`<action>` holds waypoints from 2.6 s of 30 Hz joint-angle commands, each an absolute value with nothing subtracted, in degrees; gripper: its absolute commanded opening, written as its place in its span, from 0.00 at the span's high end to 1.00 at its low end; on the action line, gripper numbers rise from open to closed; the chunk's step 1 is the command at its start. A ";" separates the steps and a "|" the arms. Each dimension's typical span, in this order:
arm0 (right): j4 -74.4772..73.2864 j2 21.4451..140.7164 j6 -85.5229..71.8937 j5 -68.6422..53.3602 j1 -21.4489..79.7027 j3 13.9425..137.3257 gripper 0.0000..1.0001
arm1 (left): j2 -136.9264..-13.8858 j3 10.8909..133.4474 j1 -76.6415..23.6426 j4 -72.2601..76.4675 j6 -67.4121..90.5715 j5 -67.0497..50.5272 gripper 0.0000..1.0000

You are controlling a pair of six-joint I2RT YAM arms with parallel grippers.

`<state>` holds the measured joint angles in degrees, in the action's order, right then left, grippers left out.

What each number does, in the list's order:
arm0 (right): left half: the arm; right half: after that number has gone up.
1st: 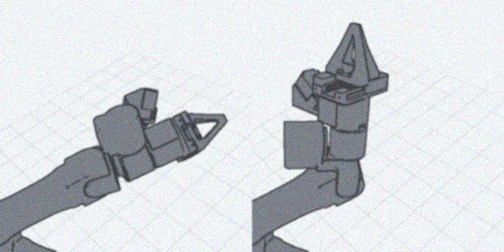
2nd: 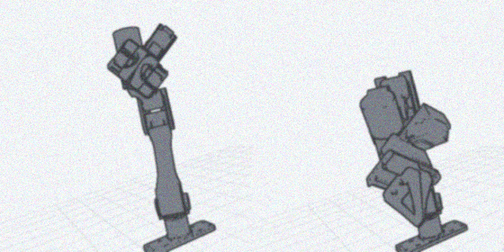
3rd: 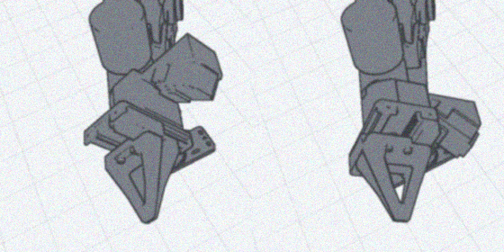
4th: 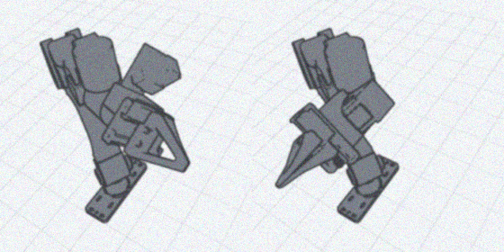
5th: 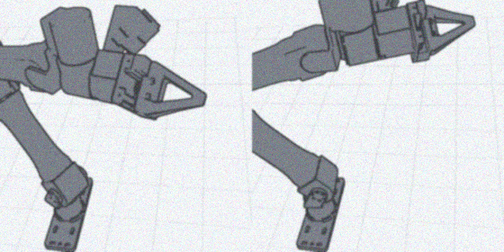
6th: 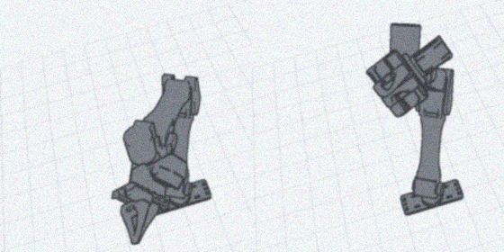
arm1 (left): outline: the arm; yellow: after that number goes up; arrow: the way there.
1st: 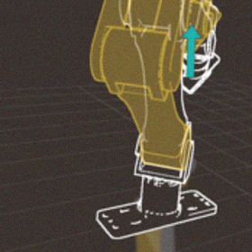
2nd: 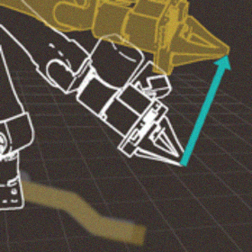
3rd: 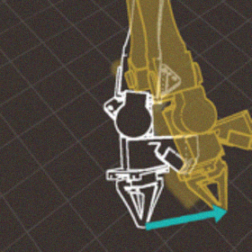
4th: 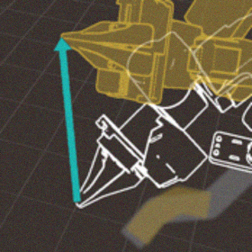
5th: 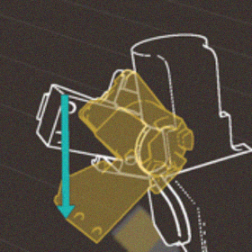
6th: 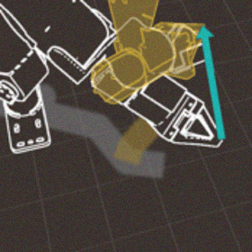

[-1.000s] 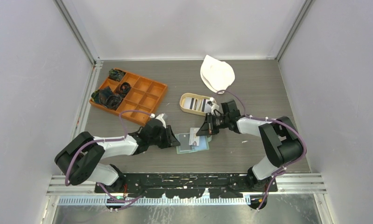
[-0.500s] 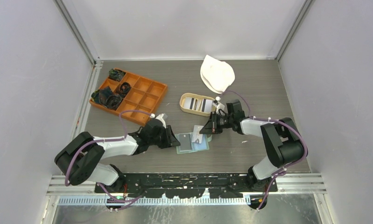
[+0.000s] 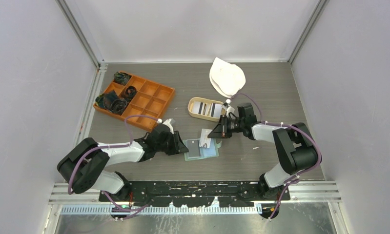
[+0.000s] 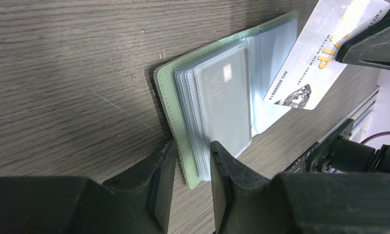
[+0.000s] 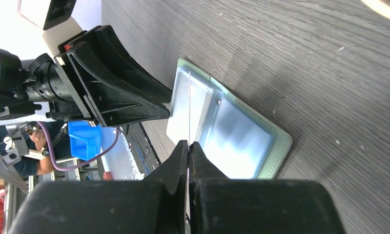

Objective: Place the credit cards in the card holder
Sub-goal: Insert the credit card into the card holder.

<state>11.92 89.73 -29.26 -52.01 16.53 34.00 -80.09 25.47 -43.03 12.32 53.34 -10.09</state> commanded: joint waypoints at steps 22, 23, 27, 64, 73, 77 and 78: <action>8.15 92.05 -24.33 -49.63 19.63 36.45 0.99 | -80.67 23.82 -42.98 9.21 51.99 -10.11 0.66; 7.91 92.22 -24.08 -49.46 19.75 36.39 0.99 | -80.64 23.82 -43.02 9.23 52.03 -10.26 0.66; 7.74 93.01 -23.78 -49.35 20.17 36.45 0.99 | -80.71 23.71 -42.99 9.55 52.12 -10.26 0.66; 4.39 93.07 -24.69 -44.66 22.91 34.52 0.99 | -81.18 24.87 -42.52 7.76 51.07 -9.93 0.66; 5.13 93.40 -26.94 -43.90 24.17 33.98 0.99 | -81.26 24.96 -42.45 7.82 51.06 -10.22 0.66; 5.45 94.88 -27.76 -44.29 25.16 34.56 0.99 | -81.51 24.94 -42.45 8.23 51.15 -10.39 0.66; 5.45 95.11 -27.91 -44.30 25.26 34.66 0.99 | -81.58 25.02 -42.43 8.38 51.23 -10.57 0.66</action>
<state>5.89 94.02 -27.64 -47.03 23.90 34.70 -80.03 25.26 -42.70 12.56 53.15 -10.63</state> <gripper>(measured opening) 0.039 0.338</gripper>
